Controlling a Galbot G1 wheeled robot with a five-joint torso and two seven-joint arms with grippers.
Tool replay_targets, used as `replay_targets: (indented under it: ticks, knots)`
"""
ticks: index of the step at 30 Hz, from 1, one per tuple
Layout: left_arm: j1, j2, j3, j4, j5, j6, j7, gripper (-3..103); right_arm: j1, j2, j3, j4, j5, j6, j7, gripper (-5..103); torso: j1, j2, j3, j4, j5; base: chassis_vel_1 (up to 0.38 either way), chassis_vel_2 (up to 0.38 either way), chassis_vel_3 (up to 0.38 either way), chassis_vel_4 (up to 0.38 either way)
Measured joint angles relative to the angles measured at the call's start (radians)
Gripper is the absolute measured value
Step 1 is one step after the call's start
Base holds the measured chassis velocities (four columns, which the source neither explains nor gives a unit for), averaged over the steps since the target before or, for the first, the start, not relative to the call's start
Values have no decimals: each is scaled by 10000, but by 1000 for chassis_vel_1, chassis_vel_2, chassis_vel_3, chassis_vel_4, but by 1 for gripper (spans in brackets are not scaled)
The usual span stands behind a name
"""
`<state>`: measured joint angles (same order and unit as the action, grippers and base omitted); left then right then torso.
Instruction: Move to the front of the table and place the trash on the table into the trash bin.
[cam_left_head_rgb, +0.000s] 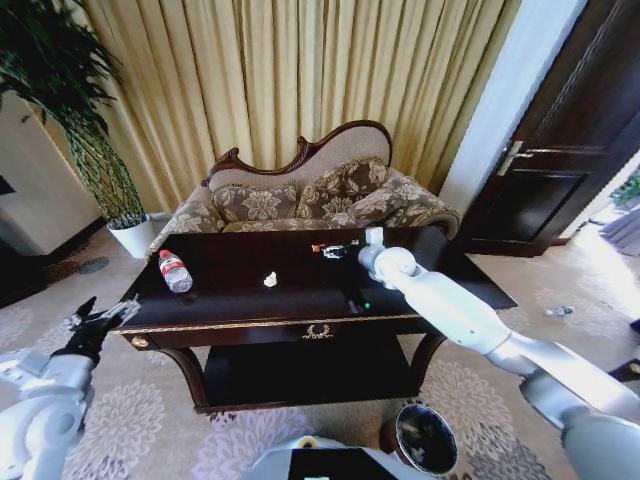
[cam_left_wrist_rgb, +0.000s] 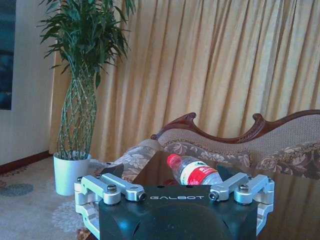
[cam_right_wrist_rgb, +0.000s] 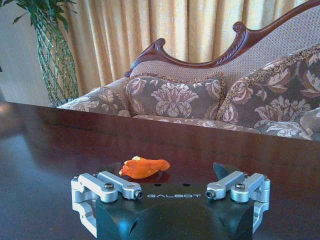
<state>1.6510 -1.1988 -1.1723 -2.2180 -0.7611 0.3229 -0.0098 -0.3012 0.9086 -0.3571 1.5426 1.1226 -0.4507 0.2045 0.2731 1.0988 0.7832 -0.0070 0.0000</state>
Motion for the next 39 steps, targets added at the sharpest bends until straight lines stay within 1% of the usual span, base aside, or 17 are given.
replay_targets:
  ticks: [4,6,7,9,10,12,13,15,24,39]
  knots:
    - [-18,-10,47,4,43,-33,0,100,59,53,-72,16,112,-61,239,100,0,0,0,1,0,0,0,0,0]
    - [-38,-16,79,-22,57,-44,-1,100,161,119,-140,41,424,-197,732,100,1,0,0,-2,-1,0,0,0,0]
    - [-38,-16,79,-22,57,-44,-1,100,161,119,-140,41,424,-197,732,100,1,0,0,-2,-1,0,0,0,0]
    - [-53,-42,89,-57,86,-69,-1,100,276,266,-154,84,888,-392,1447,100,0,0,0,1,0,0,0,0,0]
    - [-53,-42,89,-57,86,-69,-1,100,276,266,-154,84,888,-392,1447,100,0,0,0,1,0,0,0,0,0]
    - [-43,-89,92,-77,137,-95,-1,100,354,367,-178,117,1162,-514,1876,100,1,0,0,0,0,0,0,0,0]
    - [-43,-89,92,-77,137,-95,-1,100,354,367,-178,117,1162,-514,1876,100,1,0,0,0,0,0,0,0,0]
    - [-20,-142,92,-88,178,-117,0,100,401,454,-211,168,1389,-559,2144,100,1,0,0,0,-1,0,0,0,0]
    - [9,-160,68,-110,188,-148,9,100,458,713,-302,177,1682,-572,2581,100,0,0,0,0,0,0,0,0,0]
    - [-110,-88,139,62,178,-247,57,100,614,996,-490,-33,1675,-568,2888,100,0,0,0,0,-1,0,0,0,0]
